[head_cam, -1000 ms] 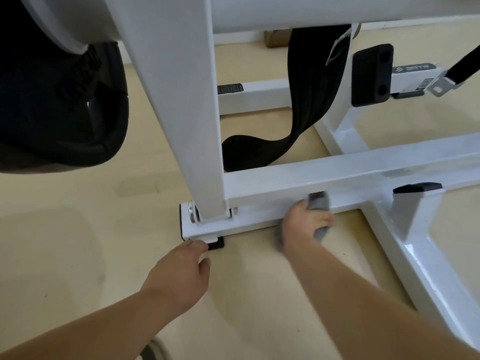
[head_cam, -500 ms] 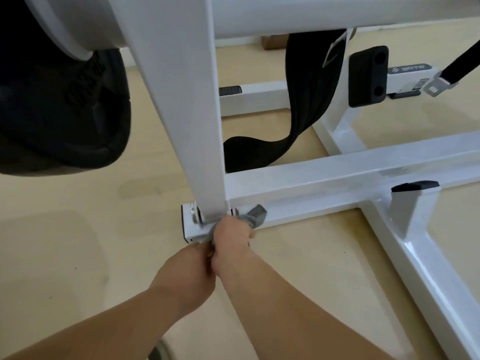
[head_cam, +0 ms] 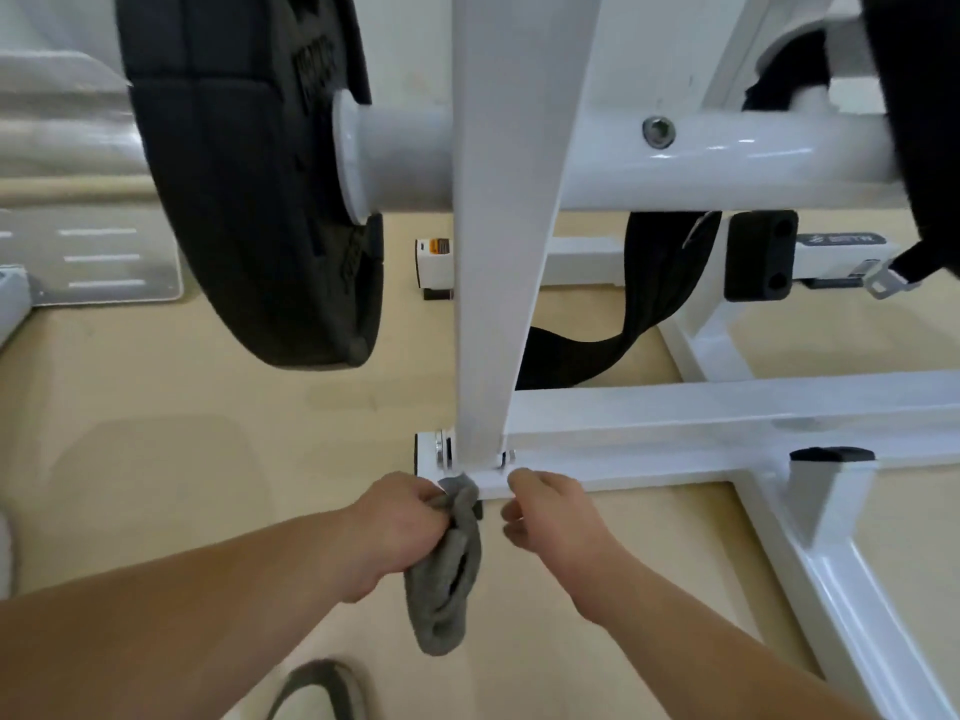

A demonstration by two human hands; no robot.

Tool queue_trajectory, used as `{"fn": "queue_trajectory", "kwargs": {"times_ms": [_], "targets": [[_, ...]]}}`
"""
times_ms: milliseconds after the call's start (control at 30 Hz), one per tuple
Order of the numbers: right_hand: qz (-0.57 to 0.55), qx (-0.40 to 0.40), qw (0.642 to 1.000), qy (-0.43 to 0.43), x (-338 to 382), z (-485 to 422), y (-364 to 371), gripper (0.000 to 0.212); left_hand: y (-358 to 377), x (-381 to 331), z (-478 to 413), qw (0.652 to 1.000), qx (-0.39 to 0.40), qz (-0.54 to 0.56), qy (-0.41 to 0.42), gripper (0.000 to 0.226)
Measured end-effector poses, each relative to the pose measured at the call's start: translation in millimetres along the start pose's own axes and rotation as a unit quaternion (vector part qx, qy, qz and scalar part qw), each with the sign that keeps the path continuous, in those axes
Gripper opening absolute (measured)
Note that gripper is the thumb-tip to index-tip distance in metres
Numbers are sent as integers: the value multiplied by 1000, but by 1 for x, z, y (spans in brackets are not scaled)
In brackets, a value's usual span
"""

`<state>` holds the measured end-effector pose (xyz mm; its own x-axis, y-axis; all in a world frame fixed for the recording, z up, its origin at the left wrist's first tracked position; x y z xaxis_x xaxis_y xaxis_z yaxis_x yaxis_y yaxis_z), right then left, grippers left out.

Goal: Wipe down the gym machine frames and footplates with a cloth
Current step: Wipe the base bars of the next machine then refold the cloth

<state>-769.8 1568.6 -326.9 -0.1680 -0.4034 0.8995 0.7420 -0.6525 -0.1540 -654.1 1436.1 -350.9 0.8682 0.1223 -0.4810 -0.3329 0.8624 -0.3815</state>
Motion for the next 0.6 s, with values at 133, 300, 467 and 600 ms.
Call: {"fn": "queue_trajectory", "kwargs": {"times_ms": [133, 300, 467, 600], "targets": [[368, -142, 854, -340, 72, 10, -33, 37, -49, 9, 2, 982, -165, -87, 30, 11], [497, -37, 810, -311, 42, -24, -15, 64, -66, -30, -29, 949, -258, -67, 167, 29], [515, -74, 791, -321, 36, -25, -14, 61, -23, -32, -76, 966, -147, -79, 200, 45], [520, -99, 783, -327, 44, -22, -14, 61, 8, 9, -74, 950, -143, -110, 253, 70]]}}
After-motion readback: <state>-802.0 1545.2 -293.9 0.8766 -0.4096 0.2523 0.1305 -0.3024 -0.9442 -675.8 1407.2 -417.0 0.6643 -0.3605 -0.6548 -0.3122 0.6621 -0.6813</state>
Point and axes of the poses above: each hand's wrist, its own z-axis away from the middle knuckle, its own y-axis out of the palm, x = y × z, the point moved 9 cm from there along -z, towards the middle knuckle, and after that the axes turned 12 degrees about -y, right-handed, at the moved point
